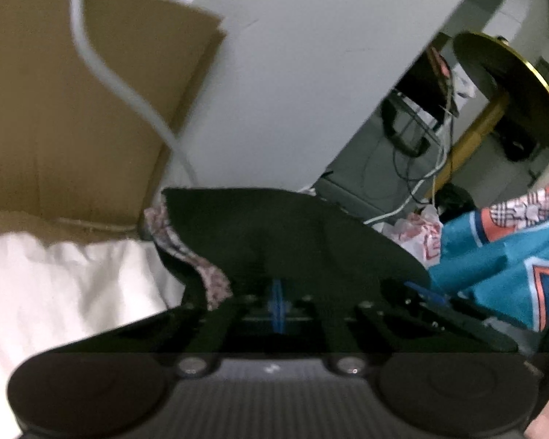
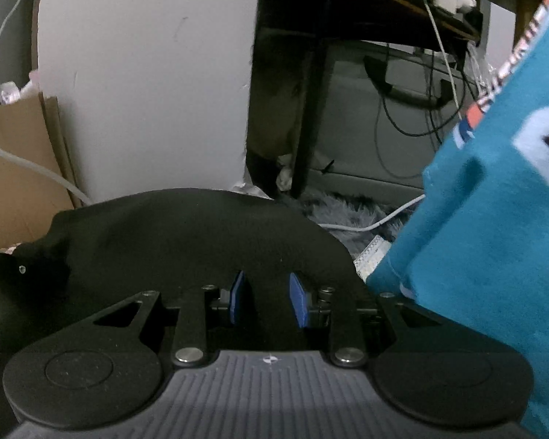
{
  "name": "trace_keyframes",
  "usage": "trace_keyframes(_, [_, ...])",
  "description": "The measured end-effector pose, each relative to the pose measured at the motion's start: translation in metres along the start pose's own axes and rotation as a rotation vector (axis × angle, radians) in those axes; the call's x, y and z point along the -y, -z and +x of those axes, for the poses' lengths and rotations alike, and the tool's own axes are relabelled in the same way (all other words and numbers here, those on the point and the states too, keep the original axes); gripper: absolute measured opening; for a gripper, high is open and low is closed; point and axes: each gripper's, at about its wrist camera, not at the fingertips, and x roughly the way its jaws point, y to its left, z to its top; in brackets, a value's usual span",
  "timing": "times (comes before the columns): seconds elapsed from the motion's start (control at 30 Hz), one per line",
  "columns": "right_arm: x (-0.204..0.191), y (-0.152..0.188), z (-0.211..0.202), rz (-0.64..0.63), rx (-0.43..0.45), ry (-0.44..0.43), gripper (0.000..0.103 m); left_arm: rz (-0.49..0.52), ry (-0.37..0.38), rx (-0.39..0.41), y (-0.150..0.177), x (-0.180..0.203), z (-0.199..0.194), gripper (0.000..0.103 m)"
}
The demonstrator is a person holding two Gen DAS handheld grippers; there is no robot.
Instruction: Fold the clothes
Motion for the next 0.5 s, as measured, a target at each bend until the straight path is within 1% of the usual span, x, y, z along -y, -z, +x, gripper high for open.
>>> trace_keyframes(0.07, [-0.003, -0.006, 0.004, -0.016, 0.006, 0.005, 0.034, -0.024, 0.014, -0.003, 0.002, -0.004, 0.002, 0.002])
trace_keyframes(0.17, [-0.004, -0.018, 0.012, -0.021, 0.018, 0.013, 0.034, 0.009, 0.017, -0.007, 0.003, -0.002, 0.004, 0.002])
trace_keyframes(0.27, [-0.005, -0.027, 0.024, -0.010, -0.029, 0.006, 0.034, 0.012, 0.025, -0.013, 0.002, -0.004, 0.005, 0.002])
trace_keyframes(0.3, [-0.006, -0.027, 0.028, -0.028, -0.056, 0.009, 0.034, 0.011, 0.029, -0.017, 0.001, -0.005, 0.004, 0.002])
trace_keyframes(0.4, [-0.013, -0.023, 0.042, -0.124, -0.113, 0.082, 0.034, 0.032, 0.025, -0.024, -0.001, -0.004, 0.003, 0.002])
trace_keyframes(0.43, [-0.014, -0.021, 0.045, -0.142, -0.126, 0.122, 0.034, 0.043, 0.021, -0.021, -0.002, -0.003, 0.001, 0.002])
trace_keyframes(0.47, [-0.014, -0.020, 0.048, -0.159, -0.138, 0.163, 0.034, 0.064, 0.011, -0.004, -0.002, 0.000, -0.003, 0.002])
trace_keyframes(0.5, [-0.012, -0.019, 0.047, -0.158, -0.136, 0.164, 0.034, 0.083, 0.000, 0.011, -0.002, 0.003, -0.008, 0.002])
